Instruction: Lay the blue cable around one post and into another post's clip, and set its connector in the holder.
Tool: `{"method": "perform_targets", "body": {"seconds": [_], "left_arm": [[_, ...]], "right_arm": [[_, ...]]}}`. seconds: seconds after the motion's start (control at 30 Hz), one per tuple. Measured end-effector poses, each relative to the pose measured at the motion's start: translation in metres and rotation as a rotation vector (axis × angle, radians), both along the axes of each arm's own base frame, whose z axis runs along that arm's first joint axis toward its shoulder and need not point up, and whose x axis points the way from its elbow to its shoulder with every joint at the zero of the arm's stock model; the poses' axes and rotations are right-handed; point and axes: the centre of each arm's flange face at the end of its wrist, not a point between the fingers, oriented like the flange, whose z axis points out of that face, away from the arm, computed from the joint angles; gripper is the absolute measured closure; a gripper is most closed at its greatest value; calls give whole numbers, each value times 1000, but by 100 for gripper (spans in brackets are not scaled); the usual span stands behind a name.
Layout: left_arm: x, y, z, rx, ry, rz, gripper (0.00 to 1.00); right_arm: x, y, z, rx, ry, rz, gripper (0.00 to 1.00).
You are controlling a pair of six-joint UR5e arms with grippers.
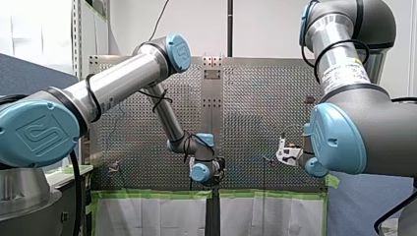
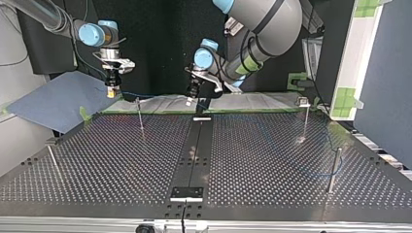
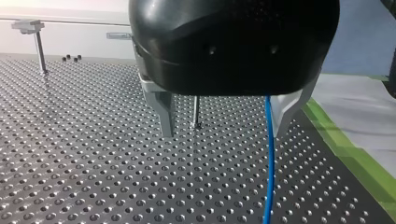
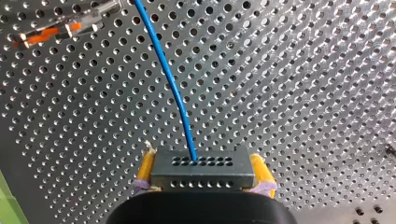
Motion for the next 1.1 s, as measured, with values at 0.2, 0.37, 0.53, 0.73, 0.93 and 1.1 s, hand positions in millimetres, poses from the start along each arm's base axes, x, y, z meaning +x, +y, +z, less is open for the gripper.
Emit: {"method": "perform_targets", "body": {"seconds": [0.2,0.37,0.53,0.73,0.93,1.1], "left_arm": [[0,2,0,47,-19,29,0],[1,4,0,89,-34,52,0],[1,5,0,130,-51,58,0],[2,4,1,169,-74,57,0],[2,3,1,174,-83,49,0],[2,3,2,172,-84,45,0]], "right_arm": [[0,0,0,0,0,0,100],[0,0,0,1,0,0,100],[1,0,0,1,0,1,100],[1,1,0,1,0,2,100],[2,1,0,1,0,2,100],[2,1,0,1,0,2,100]]}}
